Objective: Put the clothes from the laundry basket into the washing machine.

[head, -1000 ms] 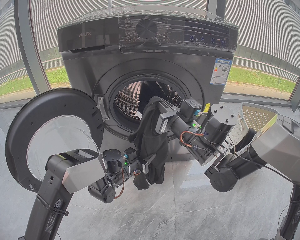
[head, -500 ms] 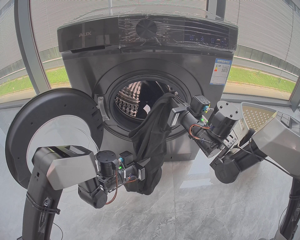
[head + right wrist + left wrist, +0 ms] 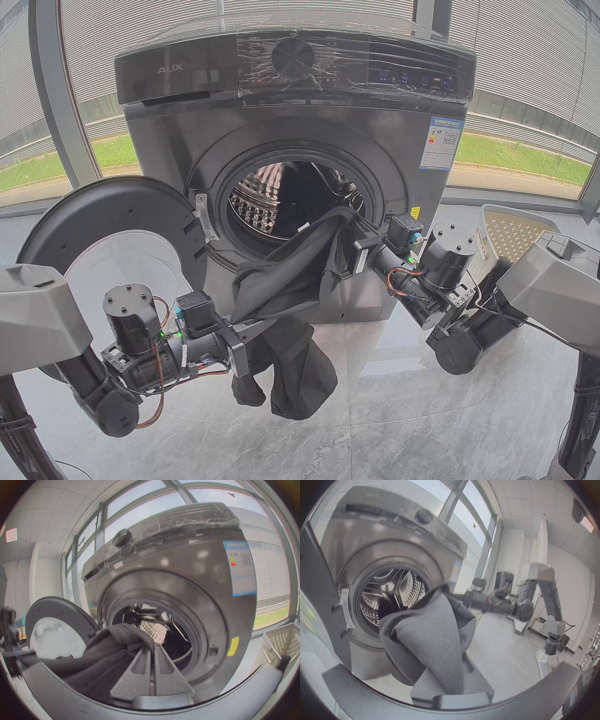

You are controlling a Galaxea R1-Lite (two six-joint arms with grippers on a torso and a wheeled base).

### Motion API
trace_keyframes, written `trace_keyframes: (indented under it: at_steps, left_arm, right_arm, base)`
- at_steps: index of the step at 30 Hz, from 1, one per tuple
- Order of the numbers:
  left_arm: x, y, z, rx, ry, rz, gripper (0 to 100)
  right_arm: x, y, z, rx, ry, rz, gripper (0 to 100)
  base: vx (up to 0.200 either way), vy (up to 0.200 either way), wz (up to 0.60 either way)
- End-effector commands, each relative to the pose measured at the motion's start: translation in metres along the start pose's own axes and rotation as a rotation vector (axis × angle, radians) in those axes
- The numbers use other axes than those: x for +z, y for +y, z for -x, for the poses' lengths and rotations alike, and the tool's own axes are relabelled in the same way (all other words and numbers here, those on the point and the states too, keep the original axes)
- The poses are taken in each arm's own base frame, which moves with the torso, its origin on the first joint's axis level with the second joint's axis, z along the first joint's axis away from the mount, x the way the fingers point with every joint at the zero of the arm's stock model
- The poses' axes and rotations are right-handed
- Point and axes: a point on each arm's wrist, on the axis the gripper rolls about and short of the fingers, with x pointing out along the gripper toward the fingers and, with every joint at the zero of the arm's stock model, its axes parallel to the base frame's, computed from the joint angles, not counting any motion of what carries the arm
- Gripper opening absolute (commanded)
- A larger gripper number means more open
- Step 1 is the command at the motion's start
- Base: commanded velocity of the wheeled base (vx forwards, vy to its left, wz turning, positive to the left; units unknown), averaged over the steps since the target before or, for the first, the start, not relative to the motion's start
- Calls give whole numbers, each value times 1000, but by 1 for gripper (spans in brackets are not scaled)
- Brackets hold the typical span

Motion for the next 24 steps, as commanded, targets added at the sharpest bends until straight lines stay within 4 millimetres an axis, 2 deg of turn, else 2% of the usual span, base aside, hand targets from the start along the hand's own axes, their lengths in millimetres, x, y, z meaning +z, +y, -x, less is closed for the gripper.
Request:
trace_keyframes:
  at_steps: [1, 10, 13, 14, 18, 24]
  left_arm:
    - [34, -14, 28, -21, -93, -37, 0]
    - [37, -11, 26, -11, -109, -45, 0]
    - [40, -11, 26, -9, -119, -50, 0]
    - [41, -11, 25, -8, -123, -52, 0]
    - [46, -10, 28, 10, -145, -63, 0]
    - [56, -13, 29, 60, -183, -81, 0]
  right_arm:
    - [-22, 3, 15, 13, 98, 13, 0]
    - [-22, 2, 20, 10, 113, 14, 0]
    - [-17, 4, 34, 25, 136, 14, 0]
    - [-13, 9, 38, 37, 129, 5, 100]
    - [-12, 10, 55, 53, 164, -31, 100]
    - [-21, -2, 87, 78, 205, -14, 100]
  base:
    - [0, 0, 0]
    - [0, 0, 0]
    - [0, 0, 0]
    - [0, 0, 0]
    - [0, 0, 0]
    - [0, 0, 0]
